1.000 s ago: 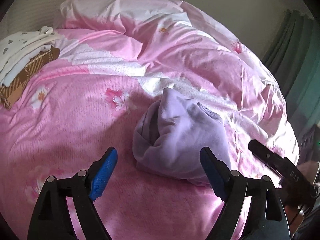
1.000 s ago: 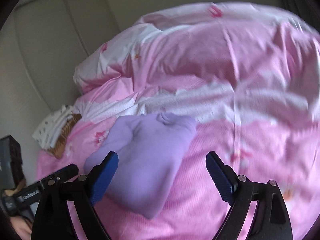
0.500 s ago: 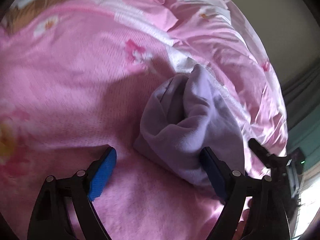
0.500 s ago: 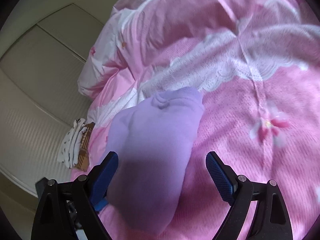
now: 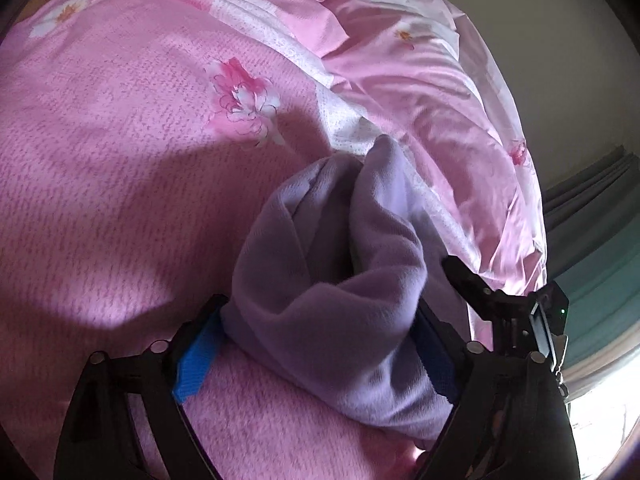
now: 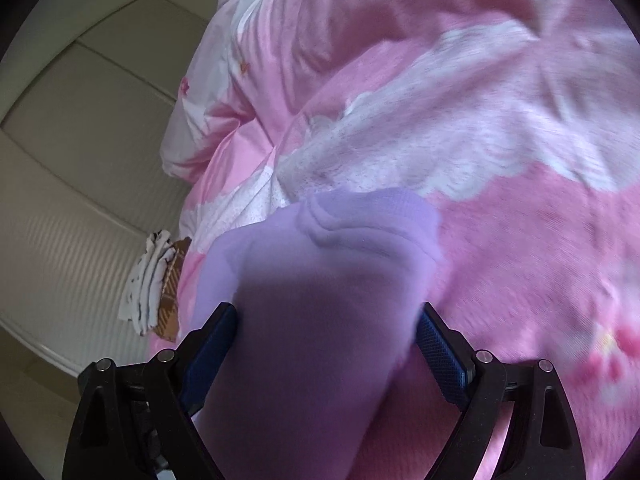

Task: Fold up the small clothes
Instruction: 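Grasp the bundle with the right gripper while the left gripper also holds it, then carry the bundle with both grippers onto the clothes stack in the basket and release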

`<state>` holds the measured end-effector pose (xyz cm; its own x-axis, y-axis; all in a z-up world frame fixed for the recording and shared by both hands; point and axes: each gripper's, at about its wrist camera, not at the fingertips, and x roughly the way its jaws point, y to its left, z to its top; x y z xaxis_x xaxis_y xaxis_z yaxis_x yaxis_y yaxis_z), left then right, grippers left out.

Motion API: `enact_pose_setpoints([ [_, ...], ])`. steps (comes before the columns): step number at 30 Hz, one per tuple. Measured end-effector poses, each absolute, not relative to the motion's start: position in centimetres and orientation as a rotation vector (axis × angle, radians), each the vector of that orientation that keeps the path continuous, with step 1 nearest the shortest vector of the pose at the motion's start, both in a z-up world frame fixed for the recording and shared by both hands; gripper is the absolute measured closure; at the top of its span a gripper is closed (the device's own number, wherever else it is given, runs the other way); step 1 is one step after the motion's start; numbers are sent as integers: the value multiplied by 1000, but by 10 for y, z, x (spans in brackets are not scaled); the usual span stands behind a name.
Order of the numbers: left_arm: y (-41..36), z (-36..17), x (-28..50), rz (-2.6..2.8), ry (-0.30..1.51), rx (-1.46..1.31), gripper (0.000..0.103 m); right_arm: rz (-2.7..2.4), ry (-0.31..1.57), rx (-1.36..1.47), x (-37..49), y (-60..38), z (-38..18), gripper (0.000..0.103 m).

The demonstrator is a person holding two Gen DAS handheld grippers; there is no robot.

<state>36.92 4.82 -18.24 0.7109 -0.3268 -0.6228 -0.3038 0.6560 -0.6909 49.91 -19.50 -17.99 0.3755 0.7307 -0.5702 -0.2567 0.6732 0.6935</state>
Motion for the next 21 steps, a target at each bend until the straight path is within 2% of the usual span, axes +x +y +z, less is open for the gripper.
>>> enact_pose_setpoints([
  [4,50,-182,373,-8,806,-880,33,688,1004,530,505,-184,-183,22],
  [6,50,-179,373,-15,801,-862,40,690,990,536,503,-186,-182,37],
  [9,46,-168,370,-22,783,-801,50,697,971,557,496,-189,-178,50],
  [14,53,-153,365,-54,771,-795,56,687,928,557,482,-189,-158,58],
  [21,72,-117,346,-91,727,-795,58,689,881,537,458,-178,-116,60],
])
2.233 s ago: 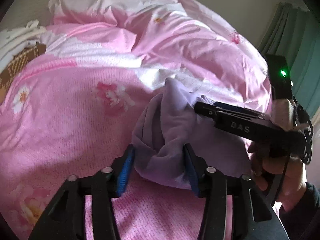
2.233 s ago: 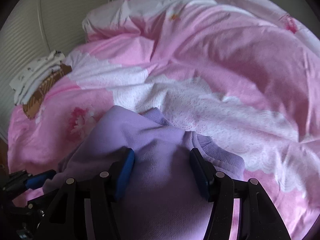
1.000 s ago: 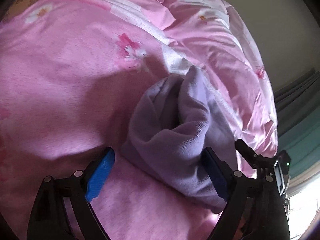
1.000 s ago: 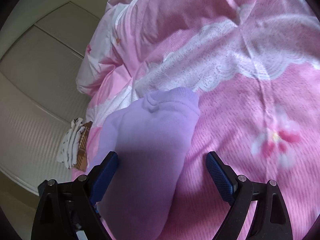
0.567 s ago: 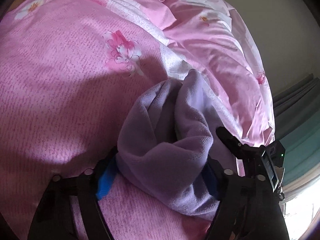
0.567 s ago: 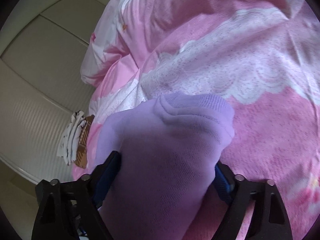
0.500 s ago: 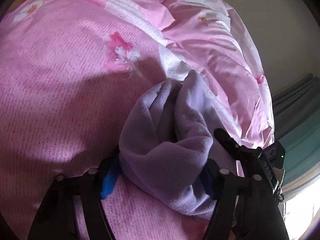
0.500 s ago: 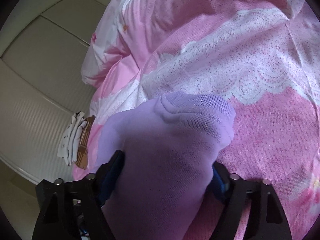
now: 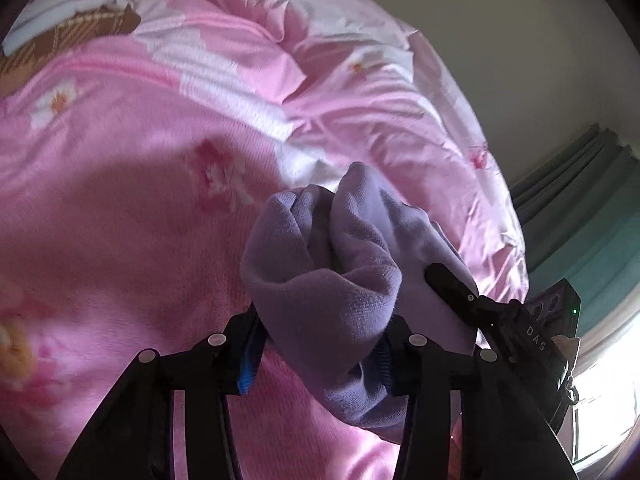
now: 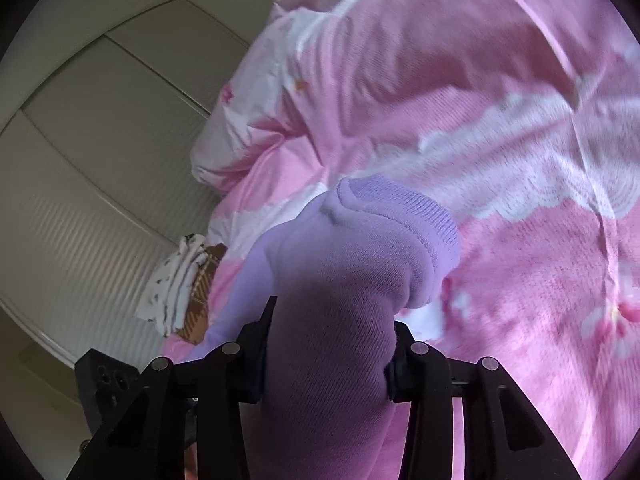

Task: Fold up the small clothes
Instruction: 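Carry the bundle with both grippers onto the clothes stack in the basket and release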

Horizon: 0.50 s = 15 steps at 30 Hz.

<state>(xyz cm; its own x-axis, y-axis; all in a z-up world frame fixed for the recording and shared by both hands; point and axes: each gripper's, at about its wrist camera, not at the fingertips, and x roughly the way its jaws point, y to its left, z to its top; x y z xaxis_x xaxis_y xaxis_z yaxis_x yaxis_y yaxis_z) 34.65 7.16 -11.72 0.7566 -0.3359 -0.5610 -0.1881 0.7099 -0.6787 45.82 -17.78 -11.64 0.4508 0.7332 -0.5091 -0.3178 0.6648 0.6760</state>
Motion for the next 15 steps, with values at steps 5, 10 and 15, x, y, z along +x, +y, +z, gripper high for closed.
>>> enact_pose_setpoints([
  [5,101,-83,325,-99,682,-795,58,704,844,514,439,-156,-80,60],
  [10,153,-45,303,-71,613,-784,58,749,811,497,424,-112,-42,60],
  [15,224,-8,285,-18,557,-754,57,819,771,477,419,-39,-5,60],
])
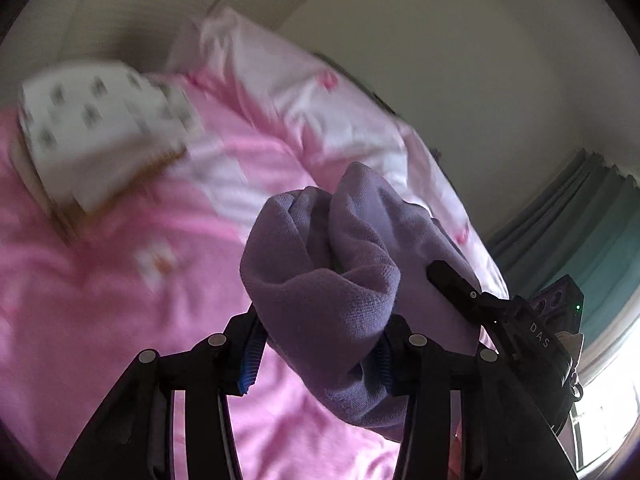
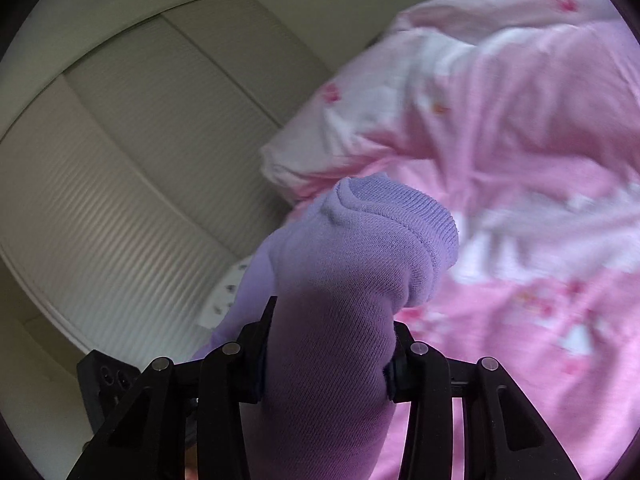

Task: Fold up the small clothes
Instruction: 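Carry the bundle with both grippers onto the clothes stack in the basket and release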

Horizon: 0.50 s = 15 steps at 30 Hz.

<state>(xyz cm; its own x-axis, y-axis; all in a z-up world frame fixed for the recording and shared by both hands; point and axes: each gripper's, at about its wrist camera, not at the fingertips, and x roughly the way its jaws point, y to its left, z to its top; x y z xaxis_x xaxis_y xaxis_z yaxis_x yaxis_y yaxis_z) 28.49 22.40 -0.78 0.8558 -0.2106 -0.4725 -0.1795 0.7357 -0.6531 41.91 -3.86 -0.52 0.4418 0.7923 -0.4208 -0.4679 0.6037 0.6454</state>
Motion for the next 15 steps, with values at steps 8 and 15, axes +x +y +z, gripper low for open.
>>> enact_pose_setpoints([
  [8,364,50,275,118,467,-681,57,980,731,477,433,113,42,60],
  [15,466,47,303,215,472,-662,57,1053,765,506,471,243,41,60],
])
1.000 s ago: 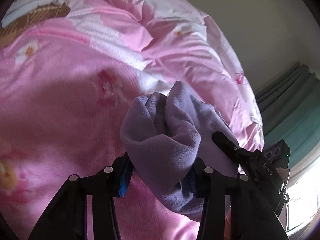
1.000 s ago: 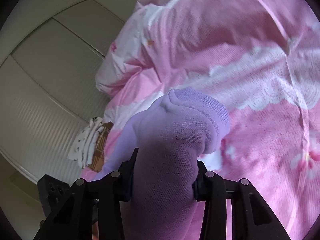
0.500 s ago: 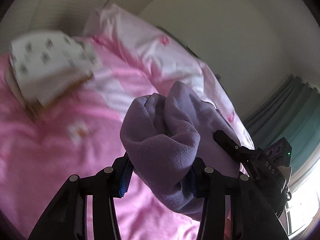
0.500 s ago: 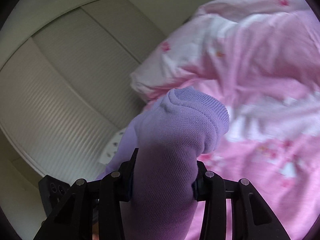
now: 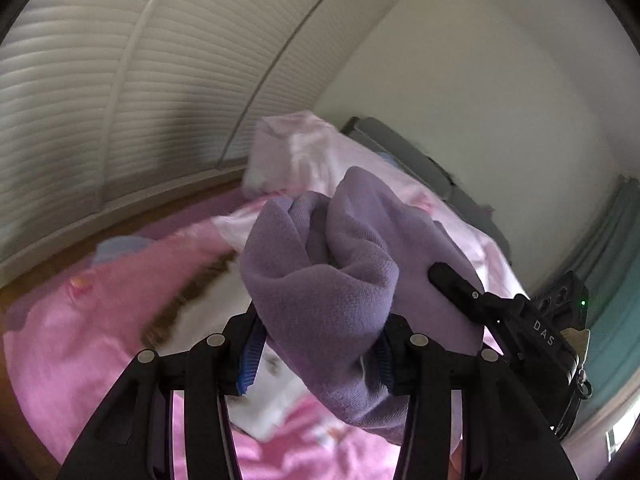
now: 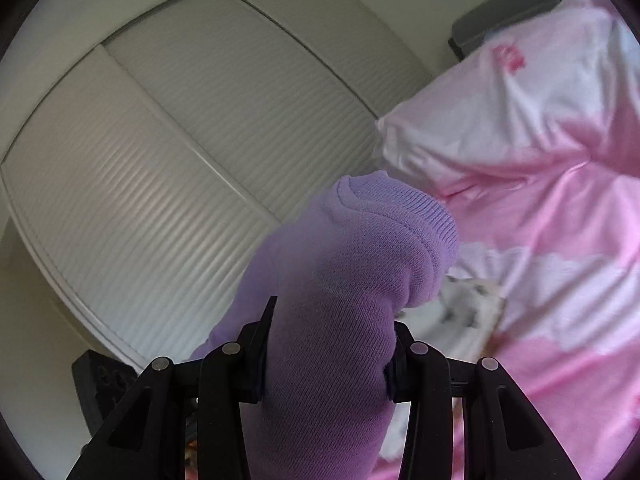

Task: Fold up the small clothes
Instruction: 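Carry the bundle with both grippers onto the clothes stack in the basket and release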

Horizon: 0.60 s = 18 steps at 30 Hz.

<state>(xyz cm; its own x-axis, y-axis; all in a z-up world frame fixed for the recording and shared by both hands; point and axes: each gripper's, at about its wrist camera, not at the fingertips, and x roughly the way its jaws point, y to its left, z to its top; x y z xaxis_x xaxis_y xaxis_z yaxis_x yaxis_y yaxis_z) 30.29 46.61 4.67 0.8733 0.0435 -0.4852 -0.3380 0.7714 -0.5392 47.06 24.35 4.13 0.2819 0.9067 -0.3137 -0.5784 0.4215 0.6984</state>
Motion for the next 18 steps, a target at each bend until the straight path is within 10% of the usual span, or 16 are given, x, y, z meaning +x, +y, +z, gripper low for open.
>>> enact_pose_setpoints([
  [18,513,-75,359,250,628,-727,40,869,1056,424,532,309,-90,46],
])
